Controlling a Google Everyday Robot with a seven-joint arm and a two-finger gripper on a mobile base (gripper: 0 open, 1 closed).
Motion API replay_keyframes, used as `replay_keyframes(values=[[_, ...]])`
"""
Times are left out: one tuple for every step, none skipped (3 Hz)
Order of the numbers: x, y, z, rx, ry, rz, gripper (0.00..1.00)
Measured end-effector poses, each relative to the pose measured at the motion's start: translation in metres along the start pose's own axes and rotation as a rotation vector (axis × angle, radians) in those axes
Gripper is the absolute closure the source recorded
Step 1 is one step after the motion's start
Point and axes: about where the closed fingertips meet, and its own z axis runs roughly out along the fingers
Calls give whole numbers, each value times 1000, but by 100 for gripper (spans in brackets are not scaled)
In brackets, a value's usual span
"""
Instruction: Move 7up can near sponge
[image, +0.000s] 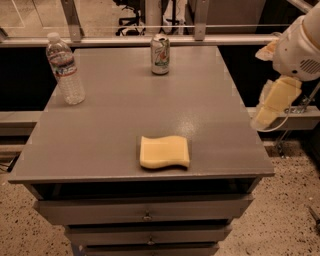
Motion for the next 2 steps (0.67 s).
replay_keyframes(values=[[-13,-63,42,40,-124,59,0],[-47,-134,98,83,-311,151,0]])
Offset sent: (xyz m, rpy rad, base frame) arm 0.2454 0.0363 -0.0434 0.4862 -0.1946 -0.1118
